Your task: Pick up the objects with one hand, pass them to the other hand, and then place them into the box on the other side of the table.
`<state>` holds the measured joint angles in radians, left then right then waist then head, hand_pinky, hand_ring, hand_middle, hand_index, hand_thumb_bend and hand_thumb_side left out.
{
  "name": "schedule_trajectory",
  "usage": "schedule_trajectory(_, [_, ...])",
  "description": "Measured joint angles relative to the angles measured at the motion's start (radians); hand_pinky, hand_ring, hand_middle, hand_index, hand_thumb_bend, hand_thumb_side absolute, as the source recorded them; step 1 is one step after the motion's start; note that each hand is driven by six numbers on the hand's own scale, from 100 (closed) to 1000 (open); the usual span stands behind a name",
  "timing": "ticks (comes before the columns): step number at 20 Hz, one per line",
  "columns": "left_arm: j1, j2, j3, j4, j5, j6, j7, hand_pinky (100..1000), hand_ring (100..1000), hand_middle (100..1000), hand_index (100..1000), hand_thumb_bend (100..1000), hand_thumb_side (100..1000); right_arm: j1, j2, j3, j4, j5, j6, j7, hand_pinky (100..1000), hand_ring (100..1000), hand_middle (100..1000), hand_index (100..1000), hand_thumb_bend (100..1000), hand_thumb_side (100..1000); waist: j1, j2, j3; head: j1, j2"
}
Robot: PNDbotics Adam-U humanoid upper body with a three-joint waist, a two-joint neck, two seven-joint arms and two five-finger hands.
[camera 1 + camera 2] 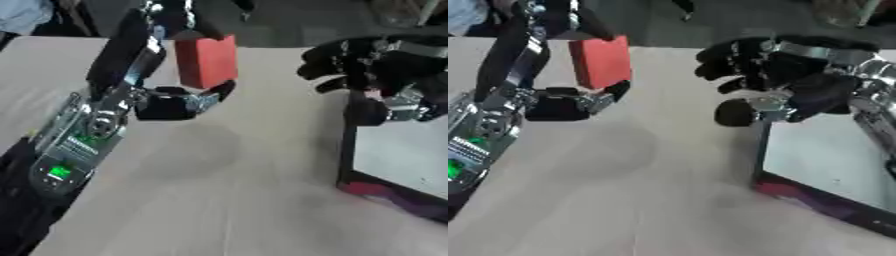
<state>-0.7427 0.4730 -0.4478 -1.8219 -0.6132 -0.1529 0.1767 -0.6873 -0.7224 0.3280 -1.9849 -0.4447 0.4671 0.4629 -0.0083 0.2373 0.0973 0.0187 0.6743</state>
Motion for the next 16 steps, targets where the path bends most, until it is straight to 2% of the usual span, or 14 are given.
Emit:
schedule_trajectory(9, [-0.006,0.003,-0.018,-0.048,-0.138,-0.09,-0.003,712,637,543,520,347,100,-0.035,0.032,0.026,0.0,-0.012,0.056,-0.047,931,975,872,935,689,400,0.0,0.001,-0.003,-0.005,0.0])
schedule_trajectory(16, [-0.011,0.011,-0.037,-0.066,-0.241,-0.164,0.012,704,635,551,521,395,100,-0.065,0.051,0.045,0.0,-0.048,0.104,-0.08,932,986,885,946,708,432,0.0,0.001,-0.005,-0.01,-0.001])
